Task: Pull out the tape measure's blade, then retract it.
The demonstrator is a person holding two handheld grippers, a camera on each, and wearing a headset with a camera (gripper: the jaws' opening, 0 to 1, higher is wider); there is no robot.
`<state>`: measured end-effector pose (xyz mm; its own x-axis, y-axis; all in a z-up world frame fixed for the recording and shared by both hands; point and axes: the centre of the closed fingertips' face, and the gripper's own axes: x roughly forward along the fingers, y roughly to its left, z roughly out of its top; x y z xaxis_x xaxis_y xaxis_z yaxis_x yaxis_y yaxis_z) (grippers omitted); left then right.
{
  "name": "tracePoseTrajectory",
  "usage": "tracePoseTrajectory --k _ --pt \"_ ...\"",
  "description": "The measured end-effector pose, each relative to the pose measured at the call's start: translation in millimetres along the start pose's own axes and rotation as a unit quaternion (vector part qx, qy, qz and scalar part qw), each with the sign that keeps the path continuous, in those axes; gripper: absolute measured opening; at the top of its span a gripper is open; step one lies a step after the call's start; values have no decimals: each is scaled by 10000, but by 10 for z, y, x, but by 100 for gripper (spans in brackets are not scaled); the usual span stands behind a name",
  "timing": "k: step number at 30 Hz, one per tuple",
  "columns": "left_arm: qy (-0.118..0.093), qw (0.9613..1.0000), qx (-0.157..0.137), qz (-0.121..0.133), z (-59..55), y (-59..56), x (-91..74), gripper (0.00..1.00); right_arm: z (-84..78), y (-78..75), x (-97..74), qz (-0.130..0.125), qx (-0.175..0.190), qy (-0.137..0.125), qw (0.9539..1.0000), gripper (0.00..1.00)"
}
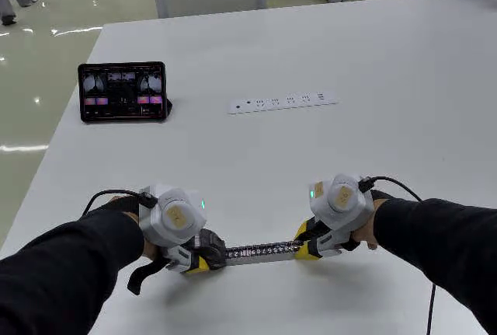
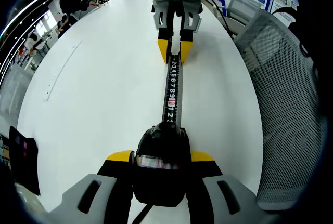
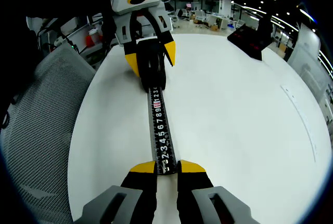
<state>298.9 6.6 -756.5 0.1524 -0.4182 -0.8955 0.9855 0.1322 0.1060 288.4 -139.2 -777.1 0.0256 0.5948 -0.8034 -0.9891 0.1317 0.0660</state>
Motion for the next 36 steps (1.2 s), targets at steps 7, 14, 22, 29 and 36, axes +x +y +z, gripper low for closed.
tracePoseTrajectory --k 7,14,22,29,36 --pt "1 10000 -2 -2 0 2 6 34 -51 -3 -50 -23 11 16 10000 10" --pt "2 10000 -2 4 0 2 4 34 -100 -6 -89 -53 22 29 10000 10" --pt "-2 10000 -1 5 -4 2 2 34 -158 -20 -123 -75 37 61 9999 10" --pt "-2 10000 -1 12 -5 4 -1 34 -213 -29 -145 -76 32 88 9999 10" --pt "-3 10000 -5 12 -6 6 -3 34 -263 -46 -182 -95 55 105 9999 10"
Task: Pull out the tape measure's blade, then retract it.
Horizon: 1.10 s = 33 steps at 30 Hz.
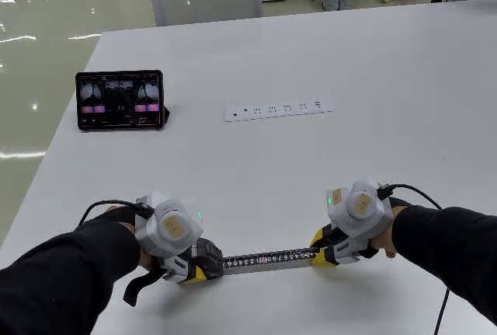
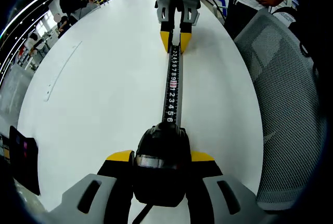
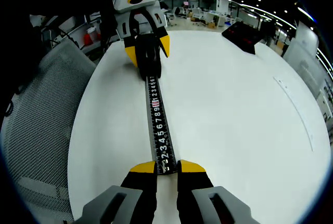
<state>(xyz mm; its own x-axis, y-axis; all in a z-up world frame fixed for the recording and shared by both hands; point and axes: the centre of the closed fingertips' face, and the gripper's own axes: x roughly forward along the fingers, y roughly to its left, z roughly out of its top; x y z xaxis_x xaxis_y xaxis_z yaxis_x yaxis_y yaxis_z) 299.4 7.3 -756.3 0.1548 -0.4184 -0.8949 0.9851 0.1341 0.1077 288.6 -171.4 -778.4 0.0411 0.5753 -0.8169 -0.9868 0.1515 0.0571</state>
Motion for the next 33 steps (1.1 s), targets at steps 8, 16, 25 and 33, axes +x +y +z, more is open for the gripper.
tracePoseTrajectory --k 8,16,25,33 --pt "6 10000 -5 8 0 -1 2 34 -61 -15 -30 -9 10 27 10000 10" --pt "9 10000 -15 19 5 -6 5 34 -104 -20 -58 -7 -9 51 10000 10" --pt "16 10000 -18 22 2 -2 14 34 -166 -31 -116 -28 29 56 10000 10" --pt "19 10000 -22 15 4 2 14 34 -223 -45 -152 -51 27 78 10000 10"
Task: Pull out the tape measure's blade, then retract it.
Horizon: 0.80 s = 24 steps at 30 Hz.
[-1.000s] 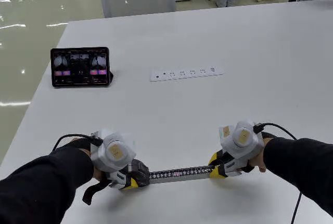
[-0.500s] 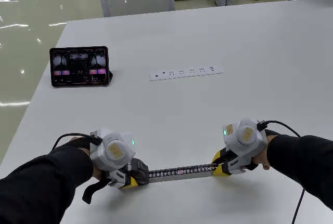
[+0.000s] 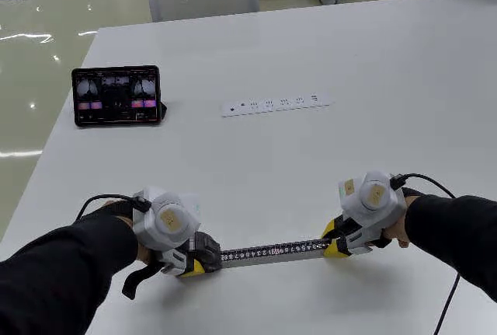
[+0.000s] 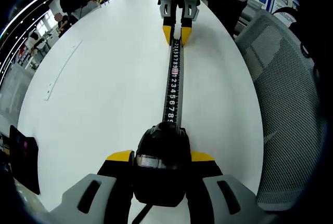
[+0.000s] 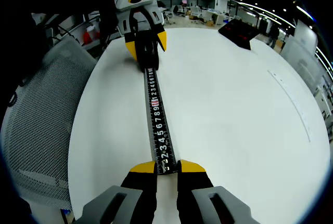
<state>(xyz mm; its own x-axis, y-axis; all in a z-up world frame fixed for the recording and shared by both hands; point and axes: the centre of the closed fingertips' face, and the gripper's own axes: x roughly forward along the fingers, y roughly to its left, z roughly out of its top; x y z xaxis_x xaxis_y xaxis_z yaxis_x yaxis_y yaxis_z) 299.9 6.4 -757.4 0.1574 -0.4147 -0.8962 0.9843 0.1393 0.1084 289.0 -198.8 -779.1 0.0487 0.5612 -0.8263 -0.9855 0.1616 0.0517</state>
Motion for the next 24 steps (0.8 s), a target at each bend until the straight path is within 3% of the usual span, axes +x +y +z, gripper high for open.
tracePoseTrajectory --k 24 --pt "-14 10000 5 10 7 -7 -8 34 -116 6 -78 -34 40 48 10000 10"
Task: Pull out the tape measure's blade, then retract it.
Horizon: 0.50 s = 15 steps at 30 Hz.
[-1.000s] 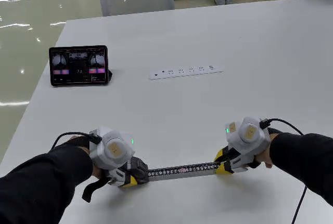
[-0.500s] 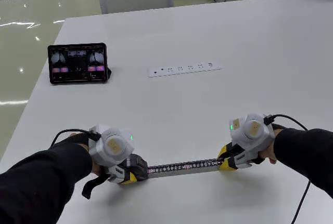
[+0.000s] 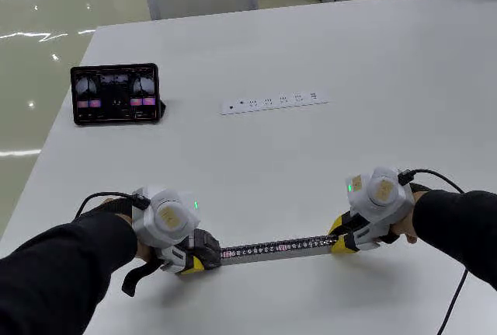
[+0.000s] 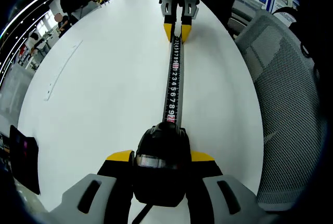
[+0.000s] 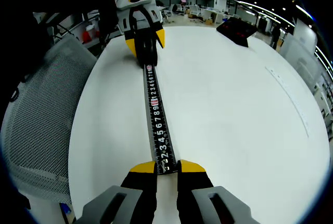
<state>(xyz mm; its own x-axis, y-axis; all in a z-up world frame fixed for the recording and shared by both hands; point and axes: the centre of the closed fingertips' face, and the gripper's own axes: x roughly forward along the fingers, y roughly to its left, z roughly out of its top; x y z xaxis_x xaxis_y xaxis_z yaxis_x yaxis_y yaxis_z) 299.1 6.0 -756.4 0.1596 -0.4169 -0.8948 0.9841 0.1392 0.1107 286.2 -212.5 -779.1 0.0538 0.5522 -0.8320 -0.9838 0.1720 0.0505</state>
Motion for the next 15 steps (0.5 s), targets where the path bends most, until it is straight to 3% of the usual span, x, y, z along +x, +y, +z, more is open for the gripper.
tracePoseTrajectory --k 15 --pt "-8 10000 10 12 -8 5 -10 34 -96 -11 -80 -30 22 41 10000 10"
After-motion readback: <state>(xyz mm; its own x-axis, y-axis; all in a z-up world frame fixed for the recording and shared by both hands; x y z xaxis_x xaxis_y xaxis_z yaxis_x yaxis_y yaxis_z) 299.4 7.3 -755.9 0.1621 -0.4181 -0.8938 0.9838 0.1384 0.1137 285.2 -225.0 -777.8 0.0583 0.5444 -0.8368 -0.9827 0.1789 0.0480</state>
